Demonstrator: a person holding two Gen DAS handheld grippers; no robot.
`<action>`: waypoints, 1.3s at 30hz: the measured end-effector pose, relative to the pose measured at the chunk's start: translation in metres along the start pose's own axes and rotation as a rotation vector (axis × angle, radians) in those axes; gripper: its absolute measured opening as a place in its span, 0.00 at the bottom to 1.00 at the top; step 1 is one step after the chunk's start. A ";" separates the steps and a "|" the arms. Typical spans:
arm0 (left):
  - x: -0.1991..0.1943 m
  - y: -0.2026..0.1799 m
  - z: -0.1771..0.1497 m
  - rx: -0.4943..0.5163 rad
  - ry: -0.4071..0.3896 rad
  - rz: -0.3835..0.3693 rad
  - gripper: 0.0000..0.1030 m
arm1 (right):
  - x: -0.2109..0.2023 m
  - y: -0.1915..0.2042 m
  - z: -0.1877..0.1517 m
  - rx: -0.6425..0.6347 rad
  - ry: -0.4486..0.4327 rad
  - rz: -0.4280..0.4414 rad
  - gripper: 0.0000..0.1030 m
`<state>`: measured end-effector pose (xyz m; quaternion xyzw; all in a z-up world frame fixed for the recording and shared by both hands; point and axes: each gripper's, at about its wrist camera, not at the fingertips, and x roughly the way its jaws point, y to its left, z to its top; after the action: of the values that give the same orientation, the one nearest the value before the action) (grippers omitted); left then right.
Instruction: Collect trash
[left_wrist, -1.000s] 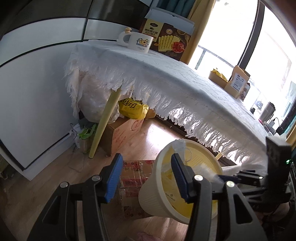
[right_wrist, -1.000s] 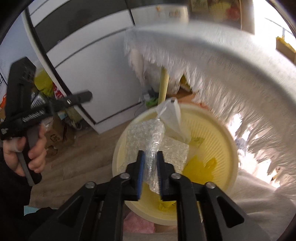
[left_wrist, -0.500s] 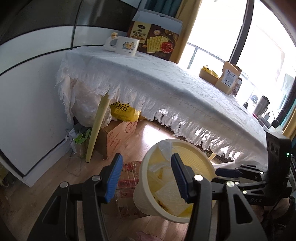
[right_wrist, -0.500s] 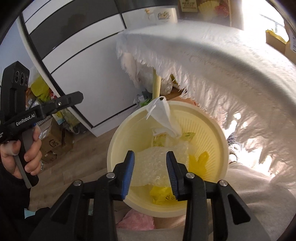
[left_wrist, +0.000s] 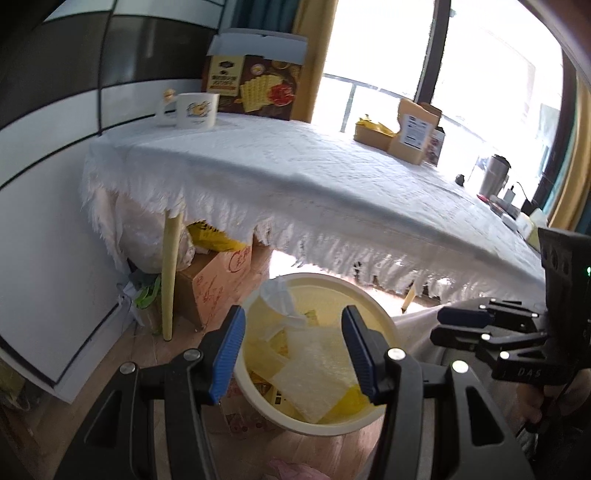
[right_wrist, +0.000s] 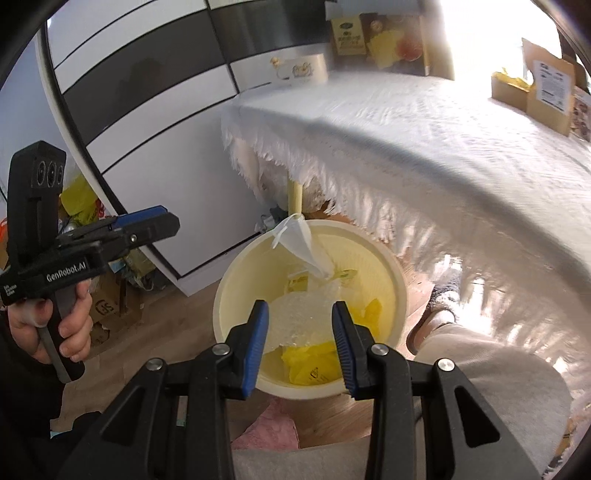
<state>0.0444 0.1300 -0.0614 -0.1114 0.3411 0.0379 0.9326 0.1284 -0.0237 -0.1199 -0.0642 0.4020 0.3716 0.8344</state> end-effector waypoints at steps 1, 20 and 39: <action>-0.001 -0.004 0.000 0.006 -0.001 -0.004 0.53 | -0.005 -0.002 -0.001 0.004 -0.008 -0.005 0.32; -0.025 -0.073 0.006 0.130 -0.049 -0.057 0.59 | -0.101 -0.028 -0.015 0.043 -0.171 -0.088 0.32; -0.079 -0.125 0.021 0.229 -0.216 -0.067 0.80 | -0.207 -0.014 -0.020 -0.004 -0.368 -0.181 0.50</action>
<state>0.0156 0.0135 0.0273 -0.0110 0.2369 -0.0204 0.9712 0.0424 -0.1594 0.0134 -0.0328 0.2343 0.3015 0.9236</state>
